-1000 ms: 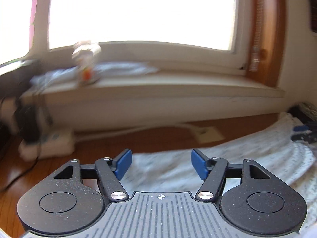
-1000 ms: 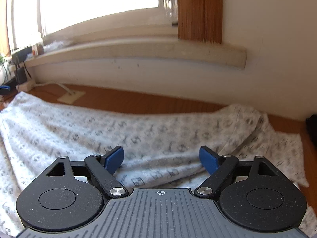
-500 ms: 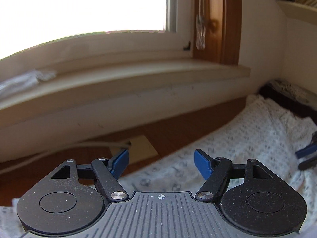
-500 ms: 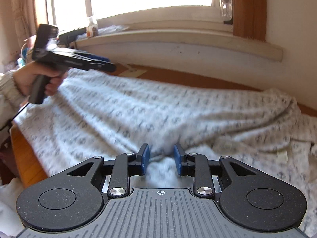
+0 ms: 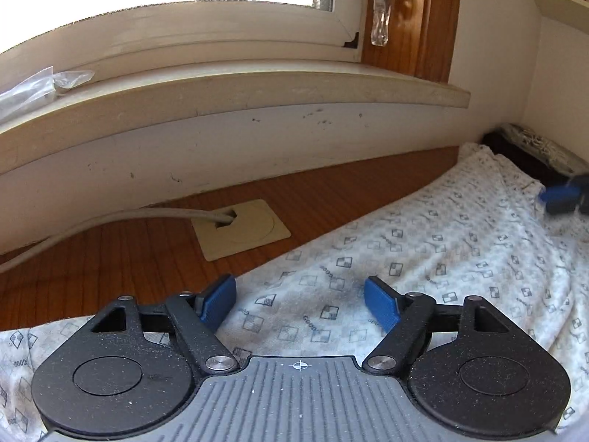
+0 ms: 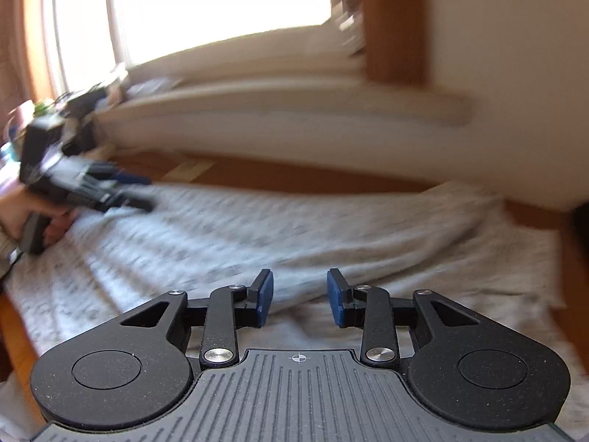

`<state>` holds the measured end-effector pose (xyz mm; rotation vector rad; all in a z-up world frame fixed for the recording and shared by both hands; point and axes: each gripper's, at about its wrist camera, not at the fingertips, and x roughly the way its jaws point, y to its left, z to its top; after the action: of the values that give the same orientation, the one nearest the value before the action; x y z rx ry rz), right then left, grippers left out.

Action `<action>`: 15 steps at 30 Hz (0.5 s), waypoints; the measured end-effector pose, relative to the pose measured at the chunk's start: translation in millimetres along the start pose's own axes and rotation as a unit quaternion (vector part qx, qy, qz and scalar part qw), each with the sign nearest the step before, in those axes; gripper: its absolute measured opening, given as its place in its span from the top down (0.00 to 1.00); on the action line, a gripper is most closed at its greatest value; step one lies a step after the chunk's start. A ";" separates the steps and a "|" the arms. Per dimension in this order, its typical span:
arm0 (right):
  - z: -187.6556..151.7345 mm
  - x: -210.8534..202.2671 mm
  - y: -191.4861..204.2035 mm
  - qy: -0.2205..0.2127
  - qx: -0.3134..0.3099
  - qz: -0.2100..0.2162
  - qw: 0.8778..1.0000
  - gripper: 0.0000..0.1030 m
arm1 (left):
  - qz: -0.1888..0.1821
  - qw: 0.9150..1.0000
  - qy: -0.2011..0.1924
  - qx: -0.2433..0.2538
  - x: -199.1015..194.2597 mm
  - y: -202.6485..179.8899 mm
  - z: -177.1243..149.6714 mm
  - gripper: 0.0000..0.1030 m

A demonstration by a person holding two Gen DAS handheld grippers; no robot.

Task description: Fold clothes

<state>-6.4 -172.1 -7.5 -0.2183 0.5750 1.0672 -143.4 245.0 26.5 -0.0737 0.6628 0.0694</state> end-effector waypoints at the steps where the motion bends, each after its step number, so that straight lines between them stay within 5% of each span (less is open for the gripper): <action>1: -0.6 -11.5 -10.4 -0.012 0.009 -0.017 1.000 0.63 | 0.002 1.000 0.001 0.003 0.1 -0.9 -0.1 0.22; 8: -35.4 -72.8 -80.7 -0.014 0.059 -0.120 0.991 0.63 | 0.007 1.000 0.003 0.009 0.0 -3.8 0.4 0.21; 15: -64.5 -89.9 -91.0 0.001 0.062 -0.114 0.992 0.53 | 0.006 1.000 0.005 0.010 -1.6 -2.6 -0.7 0.20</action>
<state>19.5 -312.2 -21.9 -0.1716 0.6018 0.8068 -144.9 242.2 27.1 -0.0504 0.6738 0.0741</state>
